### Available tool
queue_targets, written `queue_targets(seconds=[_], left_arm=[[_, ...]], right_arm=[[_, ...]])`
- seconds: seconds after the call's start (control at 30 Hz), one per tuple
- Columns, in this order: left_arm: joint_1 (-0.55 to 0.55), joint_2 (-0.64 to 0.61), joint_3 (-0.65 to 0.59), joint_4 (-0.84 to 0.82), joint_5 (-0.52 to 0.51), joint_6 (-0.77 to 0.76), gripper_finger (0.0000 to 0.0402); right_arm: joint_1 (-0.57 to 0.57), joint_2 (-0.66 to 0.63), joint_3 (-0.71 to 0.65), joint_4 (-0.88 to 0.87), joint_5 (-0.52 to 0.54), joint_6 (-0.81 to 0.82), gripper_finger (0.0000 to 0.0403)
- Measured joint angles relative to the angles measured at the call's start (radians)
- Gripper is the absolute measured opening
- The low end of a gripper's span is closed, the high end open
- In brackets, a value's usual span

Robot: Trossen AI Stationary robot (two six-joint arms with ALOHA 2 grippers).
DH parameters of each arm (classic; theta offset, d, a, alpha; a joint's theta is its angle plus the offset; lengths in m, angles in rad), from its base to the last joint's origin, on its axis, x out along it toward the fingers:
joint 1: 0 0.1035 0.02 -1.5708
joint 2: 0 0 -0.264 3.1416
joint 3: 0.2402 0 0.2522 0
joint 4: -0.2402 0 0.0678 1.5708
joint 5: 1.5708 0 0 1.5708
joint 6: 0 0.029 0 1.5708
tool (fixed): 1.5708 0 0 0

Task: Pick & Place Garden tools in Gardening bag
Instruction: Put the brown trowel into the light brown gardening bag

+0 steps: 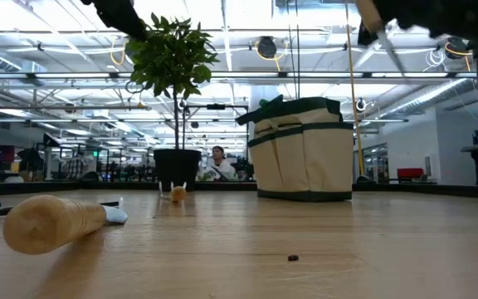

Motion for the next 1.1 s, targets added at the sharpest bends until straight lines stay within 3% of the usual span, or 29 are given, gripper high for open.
queue_targets(seconds=[0.2,0.43,0.63,0.77,0.9,1.1], left_arm=[[0.0,0.0,0.0,0.059,0.0,0.073,0.0196],[0.0,0.0,0.0,0.103,0.0,0.127,0.0196],[0.0,0.0,0.0,0.104,0.0,0.126,0.0196],[0.0,0.0,0.0,0.104,0.001,0.126,0.0196],[0.0,0.0,0.0,0.103,0.003,0.126,0.0196],[0.0,0.0,0.0,0.102,0.003,0.126,0.0196]], right_arm=[[-0.179,-0.031,0.021,0.07,-0.05,-0.175,0.006],[-0.437,0.059,0.131,-0.007,-0.39,-0.185,0.006],[-0.617,0.179,0.207,-0.054,-0.603,-0.161,0.006],[-0.688,0.25,0.229,-0.053,-0.783,-0.194,0.006],[-0.744,0.306,0.232,-0.051,-0.8,-0.223,0.006],[-0.783,0.381,0.232,-0.042,-0.919,-0.268,0.006]])
